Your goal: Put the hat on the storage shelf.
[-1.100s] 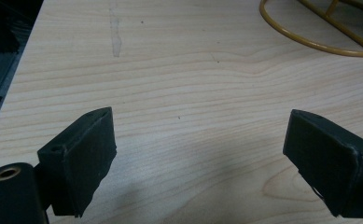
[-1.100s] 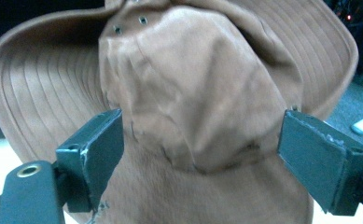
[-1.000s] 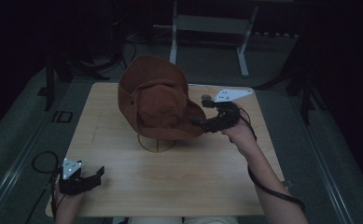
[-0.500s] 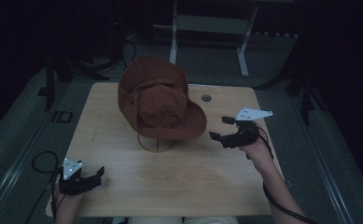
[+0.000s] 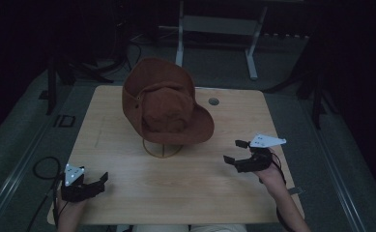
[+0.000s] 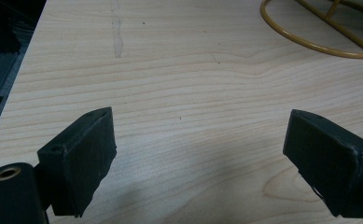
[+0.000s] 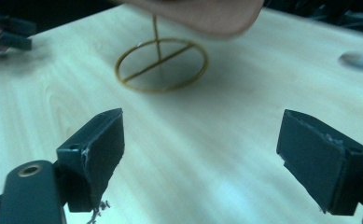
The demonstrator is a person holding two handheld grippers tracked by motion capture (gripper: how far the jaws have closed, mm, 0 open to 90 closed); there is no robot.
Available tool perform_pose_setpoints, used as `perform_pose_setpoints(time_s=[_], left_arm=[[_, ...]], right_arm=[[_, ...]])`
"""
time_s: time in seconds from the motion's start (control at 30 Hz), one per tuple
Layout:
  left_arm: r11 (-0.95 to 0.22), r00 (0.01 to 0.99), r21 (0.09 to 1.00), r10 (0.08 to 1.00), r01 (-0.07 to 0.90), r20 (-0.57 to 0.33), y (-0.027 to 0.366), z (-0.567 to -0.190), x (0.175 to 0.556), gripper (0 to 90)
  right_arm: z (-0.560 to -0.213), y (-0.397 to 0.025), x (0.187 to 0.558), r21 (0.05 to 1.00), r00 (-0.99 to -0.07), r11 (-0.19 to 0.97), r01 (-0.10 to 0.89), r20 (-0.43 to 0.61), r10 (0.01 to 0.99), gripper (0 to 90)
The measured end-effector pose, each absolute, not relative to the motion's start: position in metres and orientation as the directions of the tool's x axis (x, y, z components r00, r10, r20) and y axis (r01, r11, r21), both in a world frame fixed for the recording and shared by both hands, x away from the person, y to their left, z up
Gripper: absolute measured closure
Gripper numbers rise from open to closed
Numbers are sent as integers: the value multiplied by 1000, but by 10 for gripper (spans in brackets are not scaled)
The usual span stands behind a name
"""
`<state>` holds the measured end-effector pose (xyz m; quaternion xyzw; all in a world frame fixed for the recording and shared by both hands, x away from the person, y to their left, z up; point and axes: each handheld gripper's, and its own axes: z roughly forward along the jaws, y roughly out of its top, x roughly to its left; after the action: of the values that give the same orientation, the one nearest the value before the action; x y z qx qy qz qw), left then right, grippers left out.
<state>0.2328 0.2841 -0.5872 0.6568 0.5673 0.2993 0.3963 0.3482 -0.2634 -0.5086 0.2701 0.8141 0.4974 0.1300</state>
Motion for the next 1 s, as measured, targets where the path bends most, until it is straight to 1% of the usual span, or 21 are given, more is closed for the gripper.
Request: perform_pose_setpoints(time_s=[0.13, 0.2, 0.27, 0.33, 0.4, 0.67, 0.87, 1.0], left_arm=[[-51, 183, 859, 982, 510, -51, 283, -587, 233, 100], [-53, 182, 858, 982, 510, -48, 283, -587, 233, 100], [-49, 183, 860, 982, 508, -52, 283, -587, 233, 99], [-50, 185, 860, 981, 508, -52, 283, -587, 232, 100], [-53, 188, 860, 981, 508, -51, 283, -587, 232, 100], [-52, 190, 861, 980, 506, -53, 284, -587, 233, 100], [-51, 191, 861, 980, 506, -54, 284, -587, 233, 99], [-52, 188, 860, 981, 508, -52, 284, -588, 233, 100]], right_arm=[[-528, -263, 341, 867, -831, 385, 318, 59, 553, 146], [-538, -265, 337, 863, -833, 382, 331, 77, 547, 146], [-541, -265, 336, 862, -834, 382, 333, 80, 546, 145], [-552, -268, 332, 848, -836, 403, 345, 82, 543, 143], [-557, -272, 329, 848, -835, 396, 353, 95, 541, 143], [-563, -288, 318, 853, -815, 369, 371, 108, 570, 142], [-564, -302, 310, 844, -795, 384, 374, 78, 602, 142], [-565, -310, 308, 848, -780, 357, 392, 100, 618, 143]])
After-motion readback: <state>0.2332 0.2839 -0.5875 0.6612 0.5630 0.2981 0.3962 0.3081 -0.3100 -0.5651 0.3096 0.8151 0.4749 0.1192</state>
